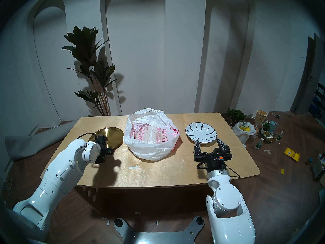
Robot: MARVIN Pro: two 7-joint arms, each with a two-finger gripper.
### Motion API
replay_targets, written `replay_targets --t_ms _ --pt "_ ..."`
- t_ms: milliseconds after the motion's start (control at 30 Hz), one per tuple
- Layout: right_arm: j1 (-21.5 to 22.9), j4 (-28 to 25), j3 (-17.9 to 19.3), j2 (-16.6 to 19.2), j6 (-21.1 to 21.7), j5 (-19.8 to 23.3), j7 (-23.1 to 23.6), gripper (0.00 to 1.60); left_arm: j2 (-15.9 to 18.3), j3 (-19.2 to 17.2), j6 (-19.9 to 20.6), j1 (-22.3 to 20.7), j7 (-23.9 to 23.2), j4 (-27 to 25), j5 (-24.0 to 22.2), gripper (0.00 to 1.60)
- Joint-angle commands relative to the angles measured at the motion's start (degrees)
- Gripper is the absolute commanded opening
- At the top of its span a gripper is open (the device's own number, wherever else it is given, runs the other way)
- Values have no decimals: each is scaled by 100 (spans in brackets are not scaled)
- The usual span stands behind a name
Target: Bag the groceries: heavy items first, fragile items on top
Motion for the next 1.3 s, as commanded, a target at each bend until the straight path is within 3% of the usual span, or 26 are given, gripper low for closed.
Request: replay_targets --t_ms 0,100,133,167,200,233,833,1267 --pt "5 -171 -9 -12 -45 -31 -25 160 -524 119 -136 -636 -197 663 164 160" --pt "-2 -182 -10 -16 -45 -42 -32 160 -585 232 -158 -837 -319 898 233 160" --pt "-5 -187 -11 -18 -45 -47 -35 160 -610 313 -174 -972 -389 1049 245 146" --pt "-8 -191 -11 -20 -45 -53 -38 160 -625 340 -184 -1013 -434 1101 266 87" --pt "-11 -196 -12 -22 -44 -58 -42 160 -622 386 -224 -1066 -501 1162 261 59" --pt "-14 -200 -12 -24 -43 -63 -45 160 -644 420 -261 -1134 -538 1276 257 0" --pt "-57 -263 -29 -40 -17 -113 -106 160 -849 379 -921 -1937 -597 2726 -63 0" --pt "-57 -262 -32 -39 -18 -116 -113 160 -380 319 -530 -1459 -987 1729 -7 0"
